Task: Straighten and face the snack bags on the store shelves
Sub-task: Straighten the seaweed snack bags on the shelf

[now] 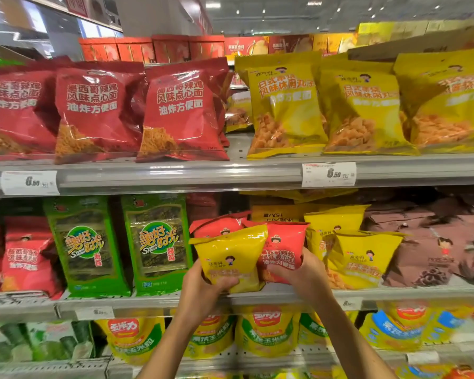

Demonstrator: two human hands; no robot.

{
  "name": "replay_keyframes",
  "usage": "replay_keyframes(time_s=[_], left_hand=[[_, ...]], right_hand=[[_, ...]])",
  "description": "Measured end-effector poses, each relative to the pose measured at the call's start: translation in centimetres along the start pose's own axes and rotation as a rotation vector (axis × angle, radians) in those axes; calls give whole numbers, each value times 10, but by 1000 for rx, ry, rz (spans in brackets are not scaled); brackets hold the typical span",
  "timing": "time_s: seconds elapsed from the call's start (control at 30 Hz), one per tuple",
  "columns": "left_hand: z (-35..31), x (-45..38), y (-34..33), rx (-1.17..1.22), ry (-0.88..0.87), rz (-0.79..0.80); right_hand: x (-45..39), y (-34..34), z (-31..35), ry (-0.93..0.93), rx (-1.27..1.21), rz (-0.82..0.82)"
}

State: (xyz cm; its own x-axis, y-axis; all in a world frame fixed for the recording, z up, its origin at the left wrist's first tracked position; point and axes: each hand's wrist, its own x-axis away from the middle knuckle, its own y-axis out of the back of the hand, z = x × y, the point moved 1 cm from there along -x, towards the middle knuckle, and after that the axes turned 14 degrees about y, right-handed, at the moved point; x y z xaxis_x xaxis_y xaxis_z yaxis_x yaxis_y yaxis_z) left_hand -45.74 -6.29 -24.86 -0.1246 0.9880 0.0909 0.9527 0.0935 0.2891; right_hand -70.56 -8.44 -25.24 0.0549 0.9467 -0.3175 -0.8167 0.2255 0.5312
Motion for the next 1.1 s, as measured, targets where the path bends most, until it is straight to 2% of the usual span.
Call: replay_keyframes(time_s=[0.17,0.4,0.57,0.77,1.1], left_hand=[[-5,7,10,133,13,-36],[-13,10,0,208,-1,-57],[-26,9,-40,170,8,-12],[-48,3,-86,121,-67,148],[-56,-12,-110,-27,-46,264]], right_hand=[[16,2,7,88,-99,-111],[46,23,13,75,-219,-228],[65,45,1,29,-270,-228],[92,74,-15,-70,-325,-189],[118,77,-29,-136,-415,-63]])
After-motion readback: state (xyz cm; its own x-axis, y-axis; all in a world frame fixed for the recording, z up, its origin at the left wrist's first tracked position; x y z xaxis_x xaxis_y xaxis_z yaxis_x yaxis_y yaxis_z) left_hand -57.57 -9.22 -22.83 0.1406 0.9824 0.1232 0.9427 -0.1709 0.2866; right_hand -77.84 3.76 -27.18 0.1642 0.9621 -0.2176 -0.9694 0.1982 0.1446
